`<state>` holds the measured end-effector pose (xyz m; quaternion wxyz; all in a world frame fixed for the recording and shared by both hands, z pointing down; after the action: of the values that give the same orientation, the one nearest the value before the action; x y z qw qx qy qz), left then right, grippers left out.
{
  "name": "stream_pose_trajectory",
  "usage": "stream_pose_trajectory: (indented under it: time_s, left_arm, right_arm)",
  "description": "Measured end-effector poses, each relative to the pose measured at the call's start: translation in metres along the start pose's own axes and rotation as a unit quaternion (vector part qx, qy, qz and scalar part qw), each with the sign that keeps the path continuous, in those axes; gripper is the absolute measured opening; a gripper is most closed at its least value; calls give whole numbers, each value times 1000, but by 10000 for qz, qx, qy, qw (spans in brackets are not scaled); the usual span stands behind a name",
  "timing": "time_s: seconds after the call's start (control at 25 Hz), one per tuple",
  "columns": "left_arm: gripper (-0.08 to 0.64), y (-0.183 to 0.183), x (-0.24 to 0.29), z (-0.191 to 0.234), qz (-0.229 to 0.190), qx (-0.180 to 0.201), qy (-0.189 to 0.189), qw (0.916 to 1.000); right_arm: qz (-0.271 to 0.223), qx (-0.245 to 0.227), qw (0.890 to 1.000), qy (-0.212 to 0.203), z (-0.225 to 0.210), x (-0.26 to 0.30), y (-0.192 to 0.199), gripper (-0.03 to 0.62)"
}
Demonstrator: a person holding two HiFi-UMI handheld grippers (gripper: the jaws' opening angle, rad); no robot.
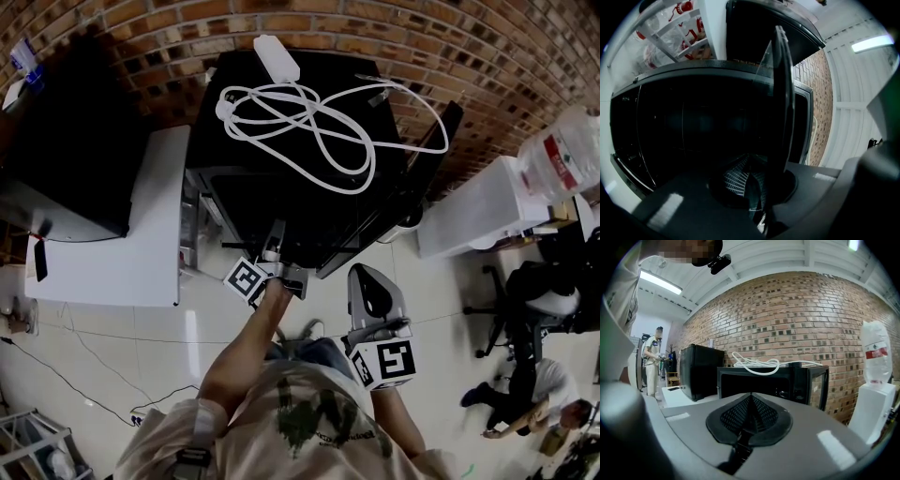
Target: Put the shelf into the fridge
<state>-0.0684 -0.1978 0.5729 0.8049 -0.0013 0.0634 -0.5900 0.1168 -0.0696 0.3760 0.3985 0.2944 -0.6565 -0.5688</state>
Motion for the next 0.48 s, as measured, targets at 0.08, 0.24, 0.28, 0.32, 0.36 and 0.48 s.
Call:
stream_pose_trajectory:
  time_s: [0.08,0.24,0.28,0.32,0.36,0.48]
  left_arm:
    - [18,-1,5,1,-22,35,5,10000]
    - [15,-2,16,5,-100,24,-42,9999]
    - [15,-2,18,5,-113,25,-44,9999]
    - [15,-3,21,5,-120,31,-39,9999]
    - [15,-3,23,5,-125,39,-32,9999]
    - [15,-5,31,4,-146,34,-21,9999]
  right_arm:
    - [13,6,10000,-56,3,4,1,0]
    - [27,-11,9999,-124,6,7,0,0]
    - [35,-17,9999,-128,5,7,0,0]
    - [45,-22,9999,-126,5,7,1,0]
    - [54,-26,9999,-122,5,7,1,0]
    - [65,-30,9999,-108,3,7,1,0]
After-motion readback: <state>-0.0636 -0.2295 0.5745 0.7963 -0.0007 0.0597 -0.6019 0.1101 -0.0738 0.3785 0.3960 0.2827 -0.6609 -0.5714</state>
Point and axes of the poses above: the fingertips, and each gripper's own axes: x forward along the fingers, z to its left, y out of its underside, the point moved 9 cm from there along -x, backward along the fingers, and after that the axes turned 6 degrees about -y, right-handed, at the moved point
